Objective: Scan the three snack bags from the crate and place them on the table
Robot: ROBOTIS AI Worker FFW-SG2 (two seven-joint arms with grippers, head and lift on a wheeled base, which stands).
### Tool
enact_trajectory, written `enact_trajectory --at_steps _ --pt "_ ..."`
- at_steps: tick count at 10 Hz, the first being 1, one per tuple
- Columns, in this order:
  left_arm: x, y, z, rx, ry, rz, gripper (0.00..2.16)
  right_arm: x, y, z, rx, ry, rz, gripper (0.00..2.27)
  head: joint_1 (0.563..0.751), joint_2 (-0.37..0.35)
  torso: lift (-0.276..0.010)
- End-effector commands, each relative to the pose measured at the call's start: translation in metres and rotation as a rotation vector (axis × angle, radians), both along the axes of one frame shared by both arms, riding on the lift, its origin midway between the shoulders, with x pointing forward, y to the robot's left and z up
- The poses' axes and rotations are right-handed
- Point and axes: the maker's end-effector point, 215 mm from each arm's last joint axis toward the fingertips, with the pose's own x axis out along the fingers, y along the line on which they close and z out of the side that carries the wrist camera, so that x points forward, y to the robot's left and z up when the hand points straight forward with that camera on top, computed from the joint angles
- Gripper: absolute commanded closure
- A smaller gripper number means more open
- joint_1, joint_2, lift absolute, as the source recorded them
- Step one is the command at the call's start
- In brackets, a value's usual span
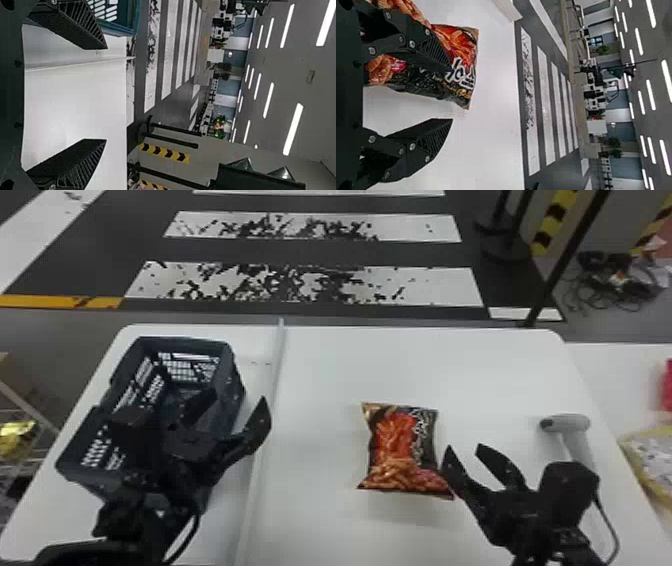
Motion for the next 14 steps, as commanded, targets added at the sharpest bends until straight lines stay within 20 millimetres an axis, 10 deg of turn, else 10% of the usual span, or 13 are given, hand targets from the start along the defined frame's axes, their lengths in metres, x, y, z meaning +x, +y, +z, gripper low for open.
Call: enact_trajectory --at_steps 1,8,14 --pt "-0.002 0.0 -0.005 -0.003 0.01 0.001 0.04 -0.013 -0.003 -0.015 0.083 0.108 0.002 0.06 0.695 0.014 -0.062" --pt "-0.007 -0.002 -0.018 -0.006 0.036 -0.003 0.04 -0.045 0.01 -0.047 0.651 0.419 0.07 0.08 0.695 0.019 -0.062" --pt "-0.011 -0.006 -0.023 -0.01 0.046 -0.013 0.06 -0.02 0.03 -0.056 0.732 0.467 0.105 0.09 0.695 0.043 -0.062"
